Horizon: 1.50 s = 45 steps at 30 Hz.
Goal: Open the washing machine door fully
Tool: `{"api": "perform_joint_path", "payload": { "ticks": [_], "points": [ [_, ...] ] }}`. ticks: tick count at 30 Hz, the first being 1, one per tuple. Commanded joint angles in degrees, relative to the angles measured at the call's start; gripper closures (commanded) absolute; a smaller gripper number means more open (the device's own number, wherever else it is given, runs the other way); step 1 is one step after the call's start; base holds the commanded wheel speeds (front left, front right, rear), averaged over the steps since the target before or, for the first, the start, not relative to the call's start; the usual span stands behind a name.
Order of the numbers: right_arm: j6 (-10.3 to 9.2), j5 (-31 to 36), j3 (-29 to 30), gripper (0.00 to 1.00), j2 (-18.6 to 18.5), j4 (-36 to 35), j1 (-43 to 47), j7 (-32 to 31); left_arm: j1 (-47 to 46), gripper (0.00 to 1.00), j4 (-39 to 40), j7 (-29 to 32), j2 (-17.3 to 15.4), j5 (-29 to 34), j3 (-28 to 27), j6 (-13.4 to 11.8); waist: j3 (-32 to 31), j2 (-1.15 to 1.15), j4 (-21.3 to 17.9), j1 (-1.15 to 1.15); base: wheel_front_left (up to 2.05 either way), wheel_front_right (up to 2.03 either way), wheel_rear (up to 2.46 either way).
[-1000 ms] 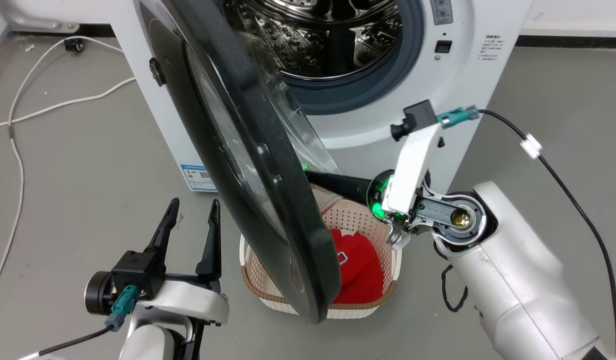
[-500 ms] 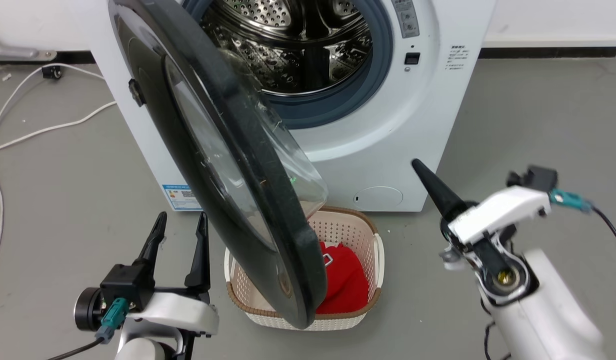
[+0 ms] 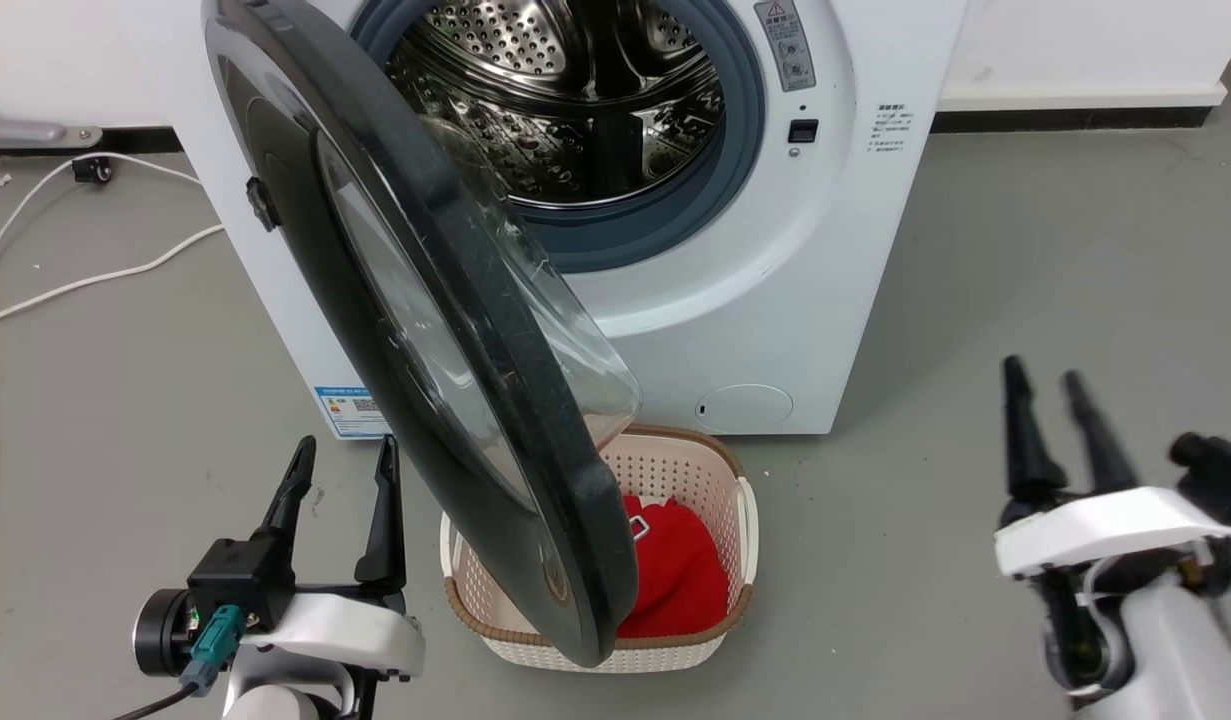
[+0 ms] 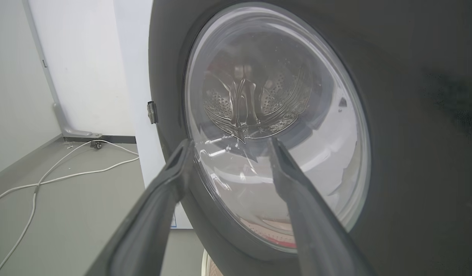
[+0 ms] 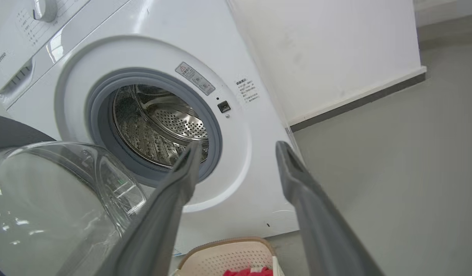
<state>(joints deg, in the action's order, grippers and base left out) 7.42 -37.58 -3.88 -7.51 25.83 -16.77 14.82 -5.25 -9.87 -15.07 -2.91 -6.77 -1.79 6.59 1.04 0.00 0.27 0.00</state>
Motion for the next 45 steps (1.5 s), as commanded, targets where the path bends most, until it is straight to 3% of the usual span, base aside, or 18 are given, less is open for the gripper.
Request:
{"api": "perform_joint_path", "payload": {
  "ticks": [1,6,10,18,31,32,33,40,45],
  "points": [
    [0.12,9.71,3.96,0.0,0.96,-5.14,1.95,0.36,0.34,0.0,0.23,-0.15,0.02,0.34,-0.12,0.04,-0.07,0.0,-0.02,0.0,0.0,0.0,0.0],
    [0.06,29.01,8.62,0.0,3.94,-18.13,7.71,0.34,0.61,0.0,0.44,-0.15,0.02,0.51,-0.2,0.03,-0.3,0.0,0.14,0.0,0.0,0.0,0.0],
    [0.05,36.21,8.36,0.0,4.69,-24.34,12.3,0.34,0.51,0.0,1.11,-0.15,0.04,0.78,0.06,0.14,-0.65,0.0,0.36,0.0,0.0,0.0,0.0],
    [0.05,34.05,7.19,0.0,4.72,-25.03,17.32,0.35,0.83,0.0,2.16,-0.15,0.03,1.04,0.34,0.28,-0.64,0.0,0.5,0.0,0.0,0.0,0.0],
    [0.05,31.96,6.67,0.0,4.73,-22.74,15.67,0.36,0.64,0.0,2.16,-0.15,0.02,1.2,0.48,0.42,-0.52,0.0,0.61,0.0,0.0,0.0,0.0],
    [0.05,31.84,6.73,0.0,4.73,-22.64,15.7,0.36,0.69,0.65,1.99,-0.15,0.03,0.66,0.73,0.51,-0.5,0.0,0.63,0.0,0.0,0.0,0.0],
    [0.05,31.68,6.78,0.0,4.72,-22.57,15.69,0.36,0.76,1.0,1.78,-0.15,0.03,0.4,0.84,0.52,-0.47,0.0,0.64,0.0,0.0,0.0,0.0],
    [0.06,30.89,6.98,0.0,4.73,-21.96,15.54,0.36,-0.12,1.0,4.77,-0.15,0.02,-0.52,0.38,0.7,-0.09,0.0,0.7,0.0,0.0,0.0,0.0],
    [0.05,30.42,6.87,0.0,4.73,-21.54,15.36,0.36,-1.47,1.0,12.32,-0.15,0.02,-1.99,0.14,0.81,0.05,0.0,0.81,0.0,0.0,0.0,0.0]
  ]
}}
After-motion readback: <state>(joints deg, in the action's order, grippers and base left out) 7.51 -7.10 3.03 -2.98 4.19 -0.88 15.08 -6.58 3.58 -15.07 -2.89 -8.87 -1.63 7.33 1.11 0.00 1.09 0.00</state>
